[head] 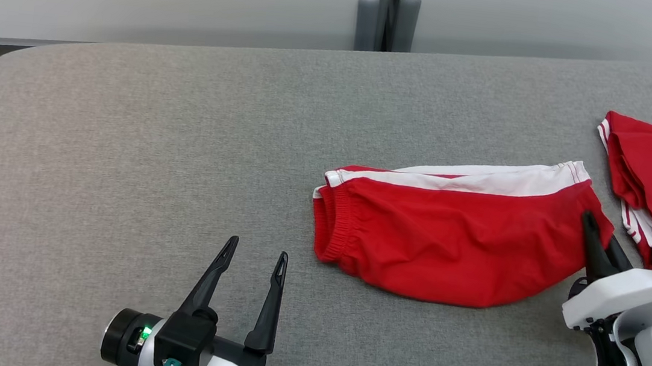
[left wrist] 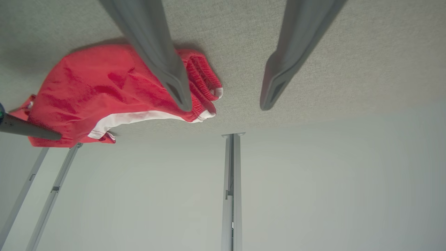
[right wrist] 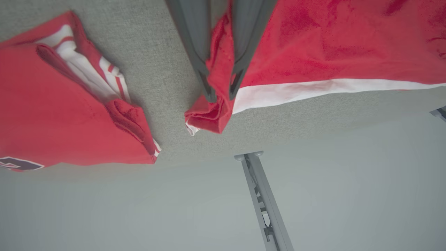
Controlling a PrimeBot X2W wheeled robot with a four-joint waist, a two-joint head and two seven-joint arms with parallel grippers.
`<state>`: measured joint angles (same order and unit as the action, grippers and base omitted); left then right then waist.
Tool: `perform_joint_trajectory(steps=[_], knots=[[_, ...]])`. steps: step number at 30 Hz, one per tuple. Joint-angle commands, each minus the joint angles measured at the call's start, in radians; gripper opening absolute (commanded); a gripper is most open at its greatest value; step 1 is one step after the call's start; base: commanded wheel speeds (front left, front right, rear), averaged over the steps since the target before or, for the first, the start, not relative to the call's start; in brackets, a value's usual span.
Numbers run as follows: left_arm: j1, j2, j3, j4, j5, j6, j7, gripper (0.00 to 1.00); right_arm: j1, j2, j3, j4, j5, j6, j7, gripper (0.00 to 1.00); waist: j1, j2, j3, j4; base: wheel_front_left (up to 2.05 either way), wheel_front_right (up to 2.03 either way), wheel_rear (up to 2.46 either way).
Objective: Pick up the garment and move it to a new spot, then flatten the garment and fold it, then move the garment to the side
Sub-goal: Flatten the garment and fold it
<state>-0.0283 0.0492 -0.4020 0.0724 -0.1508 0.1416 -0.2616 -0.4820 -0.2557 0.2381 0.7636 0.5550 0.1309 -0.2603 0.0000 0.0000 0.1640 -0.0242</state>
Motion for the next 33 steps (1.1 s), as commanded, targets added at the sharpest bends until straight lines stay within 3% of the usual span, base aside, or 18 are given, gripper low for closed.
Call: perform_joint_trajectory(steps=[1,14,33], knots=[[0.006,0.003,0.001,-0.001,-0.010,-0.004,-0.004,1.00,0.006,0.000,0.001,-0.014,-0.007,0.000,-0.007,0.00,0.0000,0.0000,-0.010,0.012,0.00,0.00,0.00],[0.039,0.004,0.007,-0.004,-0.013,-0.010,-0.004,1.00,0.043,0.067,0.096,-0.216,-0.030,0.000,-0.006,0.00,0.0000,0.0000,-0.047,0.084,0.00,0.00,0.00],[0.044,0.003,-0.003,0.001,-0.021,-0.015,-0.004,1.00,0.040,0.134,0.311,-0.217,0.014,0.000,0.024,0.00,0.0000,0.0000,-0.050,0.157,0.00,0.00,0.00]])
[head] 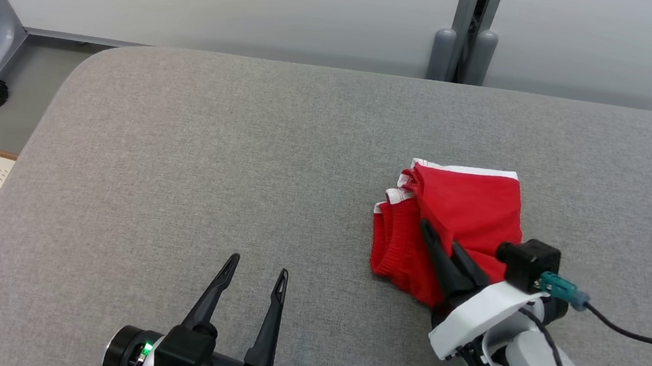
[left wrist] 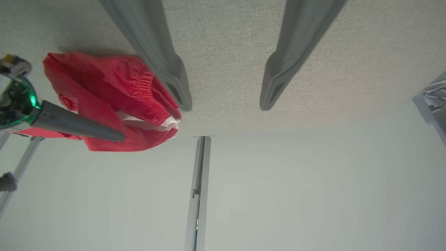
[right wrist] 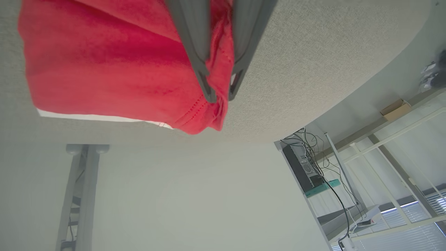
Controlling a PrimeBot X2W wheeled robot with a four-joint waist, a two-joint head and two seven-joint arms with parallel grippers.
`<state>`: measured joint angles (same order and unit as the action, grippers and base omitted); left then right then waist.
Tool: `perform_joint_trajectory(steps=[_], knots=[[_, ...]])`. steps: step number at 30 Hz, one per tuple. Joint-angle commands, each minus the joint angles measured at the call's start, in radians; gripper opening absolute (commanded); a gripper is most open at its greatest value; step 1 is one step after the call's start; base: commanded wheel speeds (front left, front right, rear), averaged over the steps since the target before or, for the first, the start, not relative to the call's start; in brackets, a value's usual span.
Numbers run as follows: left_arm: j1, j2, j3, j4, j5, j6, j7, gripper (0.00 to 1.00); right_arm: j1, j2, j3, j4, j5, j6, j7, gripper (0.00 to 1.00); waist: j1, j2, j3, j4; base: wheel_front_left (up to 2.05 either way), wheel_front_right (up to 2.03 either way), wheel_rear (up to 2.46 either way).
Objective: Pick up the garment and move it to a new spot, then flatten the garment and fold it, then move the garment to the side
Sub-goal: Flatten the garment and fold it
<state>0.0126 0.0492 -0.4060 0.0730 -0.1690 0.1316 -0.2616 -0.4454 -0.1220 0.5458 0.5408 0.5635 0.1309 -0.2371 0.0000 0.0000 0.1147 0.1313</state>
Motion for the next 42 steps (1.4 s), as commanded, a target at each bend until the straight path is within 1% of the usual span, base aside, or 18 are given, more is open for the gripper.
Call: perform_joint_trajectory(steps=[1,4,5,6,7,8,9,14,19,26,33,38,42], knots=[[0.003,0.004,0.000,0.002,-0.004,-0.006,-0.004,1.00,0.005,0.003,0.010,0.009,0.006,0.000,0.003,0.00,0.0000,0.0000,-0.001,0.004,0.00,0.00,0.00],[0.003,0.003,-0.005,0.007,-0.007,-0.006,-0.004,1.00,0.014,0.008,0.032,0.024,0.011,0.000,0.009,0.00,0.0000,0.0000,-0.004,0.011,0.00,0.00,0.00],[0.003,0.003,-0.006,0.008,-0.008,-0.006,-0.004,1.00,0.017,0.012,0.037,0.031,0.015,0.000,0.012,0.21,0.0000,0.0000,-0.006,0.012,0.00,0.00,0.00],[0.004,0.004,-0.007,0.010,-0.008,-0.005,-0.004,1.00,0.021,0.017,0.042,0.036,0.019,0.000,0.012,0.39,0.0000,0.0000,-0.008,0.013,0.00,0.00,0.00],[0.005,0.003,-0.008,0.011,-0.009,-0.005,-0.004,1.00,0.024,0.021,0.049,0.039,0.022,0.000,0.011,0.49,0.0000,0.0000,-0.010,0.014,0.00,0.00,0.00],[0.007,0.003,-0.008,0.013,-0.011,-0.005,-0.004,1.00,0.028,0.026,0.060,0.041,0.028,0.000,0.012,0.78,0.0000,0.0000,-0.013,0.014,0.00,0.00,0.00],[0.008,0.003,-0.008,0.016,-0.012,-0.005,-0.004,1.00,0.031,0.031,0.068,0.041,0.035,0.000,0.015,1.00,0.0000,0.0000,-0.015,0.014,0.00,0.00,0.00],[0.014,0.003,-0.007,0.024,-0.013,-0.006,-0.004,1.00,0.047,0.039,0.101,0.021,0.080,0.000,0.014,1.00,0.0000,0.0000,-0.028,0.012,0.00,0.00,0.00],[0.021,0.004,-0.002,0.030,-0.012,-0.008,-0.004,1.00,0.059,0.006,0.076,-0.015,0.064,0.000,-0.012,1.00,0.0000,0.0000,-0.041,0.001,0.00,0.00,0.00],[0.028,0.003,0.013,0.031,-0.016,-0.002,-0.004,1.00,0.098,-0.029,-0.022,-0.051,0.017,0.000,-0.026,1.00,0.0000,0.0000,-0.062,-0.029,0.00,0.00,0.00],[0.036,0.003,0.049,0.014,-0.021,0.002,-0.004,1.00,0.141,-0.034,-0.134,-0.096,-0.068,0.000,-0.030,1.00,0.0000,0.0000,-0.067,-0.099,0.00,0.00,0.00],[0.038,0.003,0.079,0.005,-0.050,0.020,-0.004,1.00,0.178,-0.030,-0.184,-0.159,-0.134,0.000,-0.030,1.00,0.0000,0.0000,-0.061,-0.145,0.00,0.00,0.00],[0.033,0.003,0.107,-0.009,-0.045,0.040,-0.004,1.00,0.230,-0.028,-0.225,-0.223,-0.175,0.000,-0.030,1.00,0.0000,0.0000,-0.062,-0.171,0.00,0.00,0.00]])
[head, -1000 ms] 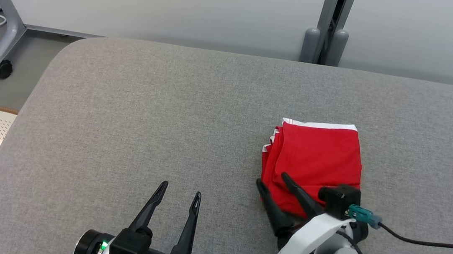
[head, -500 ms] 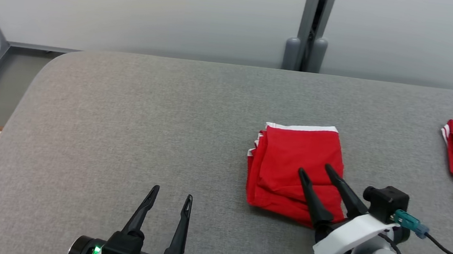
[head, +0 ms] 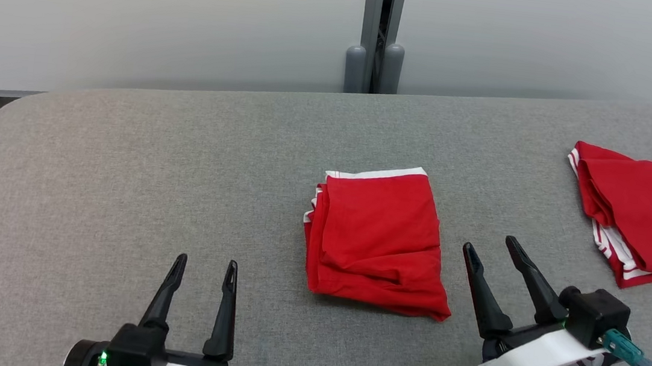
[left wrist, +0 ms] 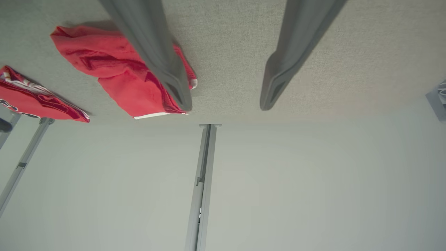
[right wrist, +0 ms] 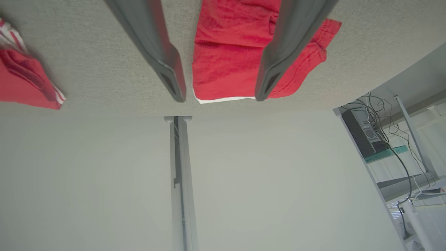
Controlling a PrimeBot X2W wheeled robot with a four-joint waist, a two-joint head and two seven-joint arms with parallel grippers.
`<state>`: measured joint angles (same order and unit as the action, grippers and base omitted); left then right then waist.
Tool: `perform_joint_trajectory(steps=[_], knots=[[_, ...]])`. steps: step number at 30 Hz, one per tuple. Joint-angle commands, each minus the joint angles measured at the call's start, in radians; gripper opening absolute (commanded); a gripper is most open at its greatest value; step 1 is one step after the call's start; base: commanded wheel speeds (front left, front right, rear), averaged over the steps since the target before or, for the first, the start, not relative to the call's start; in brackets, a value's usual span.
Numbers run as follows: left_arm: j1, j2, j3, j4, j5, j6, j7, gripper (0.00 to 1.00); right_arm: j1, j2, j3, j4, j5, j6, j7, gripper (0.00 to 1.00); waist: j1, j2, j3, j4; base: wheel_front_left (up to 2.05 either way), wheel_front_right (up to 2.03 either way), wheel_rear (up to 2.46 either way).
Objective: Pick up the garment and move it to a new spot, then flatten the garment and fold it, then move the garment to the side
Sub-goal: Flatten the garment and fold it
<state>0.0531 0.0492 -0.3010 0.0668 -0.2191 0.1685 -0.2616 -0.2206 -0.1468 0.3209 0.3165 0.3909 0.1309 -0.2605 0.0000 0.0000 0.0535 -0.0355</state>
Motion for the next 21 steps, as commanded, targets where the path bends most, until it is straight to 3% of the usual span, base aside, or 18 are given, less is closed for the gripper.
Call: perform_joint_trajectory(steps=[1,10,21], knots=[[-0.005,0.003,0.007,-0.008,0.006,0.009,-0.004,1.00,0.020,-0.004,-0.011,-0.013,-0.012,0.000,-0.006,1.00,0.0000,0.0000,-0.003,-0.008,0.00,0.00,0.00],[0.043,0.004,0.046,-0.043,0.023,0.036,-0.004,1.00,0.151,-0.006,-0.079,-0.124,-0.076,0.000,-0.006,1.00,0.0000,0.0000,-0.047,-0.019,0.00,0.00,0.00],[0.103,0.003,0.096,-0.050,0.039,0.018,-0.004,1.00,0.244,0.014,-0.128,-0.176,-0.175,0.000,-0.006,1.00,0.0000,0.0000,-0.089,-0.016,0.00,0.00,0.00]])
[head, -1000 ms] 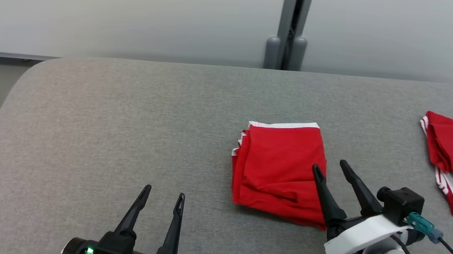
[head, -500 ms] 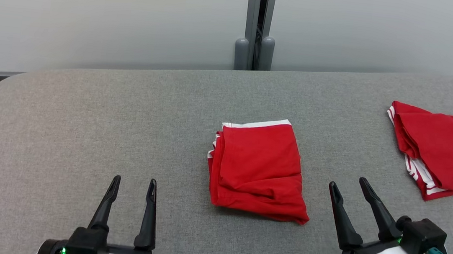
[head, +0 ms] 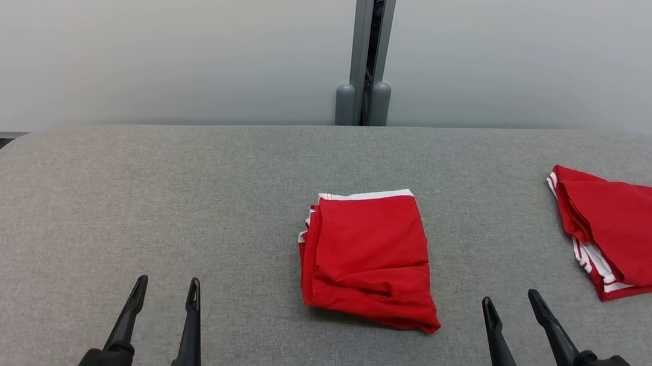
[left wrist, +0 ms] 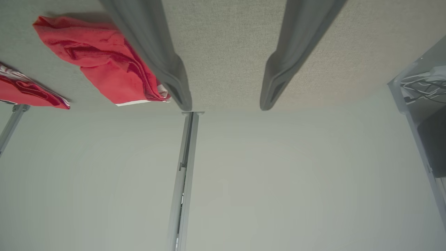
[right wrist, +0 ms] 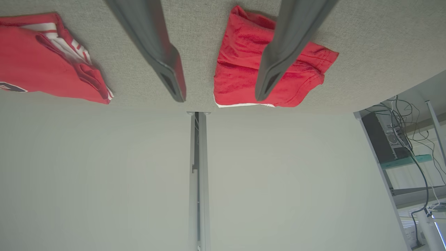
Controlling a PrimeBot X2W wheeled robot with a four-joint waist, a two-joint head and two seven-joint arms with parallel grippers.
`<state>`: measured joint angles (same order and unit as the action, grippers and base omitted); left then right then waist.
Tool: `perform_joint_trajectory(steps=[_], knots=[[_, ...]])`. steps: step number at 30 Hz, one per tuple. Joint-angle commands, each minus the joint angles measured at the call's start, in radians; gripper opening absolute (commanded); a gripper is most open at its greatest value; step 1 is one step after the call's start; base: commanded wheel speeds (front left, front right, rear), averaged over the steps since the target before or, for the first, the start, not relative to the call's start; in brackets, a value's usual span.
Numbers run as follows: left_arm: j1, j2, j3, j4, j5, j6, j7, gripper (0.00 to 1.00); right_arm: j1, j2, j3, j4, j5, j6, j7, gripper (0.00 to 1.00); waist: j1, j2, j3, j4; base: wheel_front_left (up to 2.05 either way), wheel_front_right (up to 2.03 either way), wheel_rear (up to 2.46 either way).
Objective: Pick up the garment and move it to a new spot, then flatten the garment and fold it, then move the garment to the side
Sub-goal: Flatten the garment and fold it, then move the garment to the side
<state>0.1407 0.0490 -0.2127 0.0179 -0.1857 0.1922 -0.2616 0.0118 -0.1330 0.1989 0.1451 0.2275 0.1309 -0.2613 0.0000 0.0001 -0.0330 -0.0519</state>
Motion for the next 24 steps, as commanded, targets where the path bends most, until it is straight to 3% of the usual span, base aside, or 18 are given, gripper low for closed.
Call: perform_joint_trajectory(steps=[1,24], knots=[[0.020,0.003,0.011,-0.001,0.010,-0.008,-0.004,1.00,0.019,0.004,-0.008,-0.002,-0.015,0.000,-0.005,1.00,0.0000,-0.0001,-0.005,0.002,0.00,0.00,0.00],[0.023,0.004,0.007,-0.002,0.028,-0.024,-0.004,1.00,0.023,0.031,-0.016,0.032,0.001,0.000,-0.005,1.00,0.0000,-0.0001,-0.005,0.009,0.00,0.00,0.00]])
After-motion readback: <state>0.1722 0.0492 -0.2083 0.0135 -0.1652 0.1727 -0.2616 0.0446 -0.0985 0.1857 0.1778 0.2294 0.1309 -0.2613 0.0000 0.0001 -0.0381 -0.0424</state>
